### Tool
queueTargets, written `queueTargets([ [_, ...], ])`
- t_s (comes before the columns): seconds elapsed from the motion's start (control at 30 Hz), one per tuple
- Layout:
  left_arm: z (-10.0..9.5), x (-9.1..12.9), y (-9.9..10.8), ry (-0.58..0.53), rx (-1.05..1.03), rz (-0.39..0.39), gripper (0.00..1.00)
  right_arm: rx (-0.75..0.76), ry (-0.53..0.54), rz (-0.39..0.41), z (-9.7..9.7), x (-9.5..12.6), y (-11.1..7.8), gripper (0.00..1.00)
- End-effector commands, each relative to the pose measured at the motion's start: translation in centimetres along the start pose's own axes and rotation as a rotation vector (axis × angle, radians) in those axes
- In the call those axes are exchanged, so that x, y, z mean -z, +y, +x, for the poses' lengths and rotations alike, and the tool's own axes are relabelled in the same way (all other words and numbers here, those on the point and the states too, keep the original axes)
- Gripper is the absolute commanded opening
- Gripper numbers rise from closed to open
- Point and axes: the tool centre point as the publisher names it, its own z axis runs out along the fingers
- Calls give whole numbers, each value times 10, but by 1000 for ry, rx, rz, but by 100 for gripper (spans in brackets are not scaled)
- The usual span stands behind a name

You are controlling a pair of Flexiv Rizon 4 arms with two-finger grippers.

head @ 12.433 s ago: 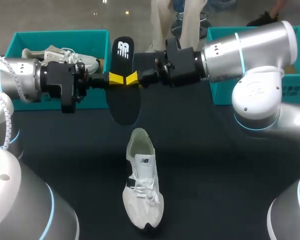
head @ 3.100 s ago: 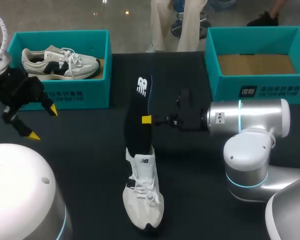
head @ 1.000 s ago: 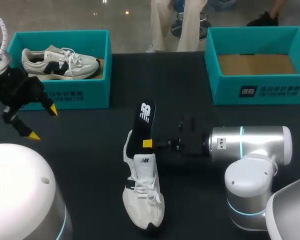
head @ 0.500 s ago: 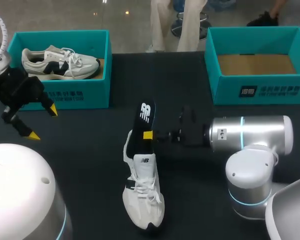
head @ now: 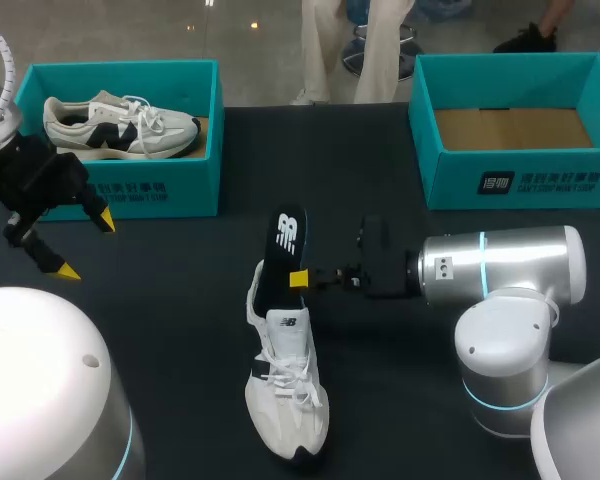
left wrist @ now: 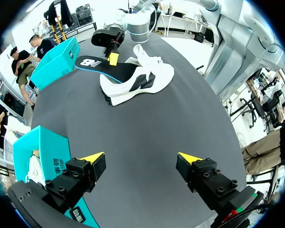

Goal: Take the shoe out of the shoebox, open the shoe tongue, remove and reinsert the insole, then place the shoe into the shoebox

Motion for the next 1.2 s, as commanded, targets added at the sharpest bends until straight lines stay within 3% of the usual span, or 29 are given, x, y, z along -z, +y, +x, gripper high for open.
queueTargets([
  [0.03,1,0,0,0,0,-1,100,-14,-17,2,3,-3,-10,0],
  [0.27,1,0,0,0,0,-1,100,-41,-41,21,5,-2,-25,0],
  [0.5,1,0,0,0,0,-1,100,-48,-44,25,6,-3,-26,0],
  [0.53,1,0,0,0,0,-1,100,-46,-45,26,6,-2,-24,3],
  [0.57,1,0,0,0,0,-1,100,-43,-45,27,6,-2,-21,18],
  [0.63,1,0,0,0,0,-1,100,-34,-46,27,6,-1,-17,29],
  [0.8,1,0,0,0,0,-1,100,-7,-44,20,9,-2,-4,42],
  [0.93,1,0,0,0,0,-1,100,4,-46,22,8,-1,4,36],
  [1.0,1,0,0,0,0,-1,100,9,-51,16,7,1,7,22],
  [1.03,1,0,0,0,0,-1,100,10,-52,15,6,1,7,0],
  [1.2,1,0,0,0,0,-1,100,11,-58,15,5,3,8,0],
])
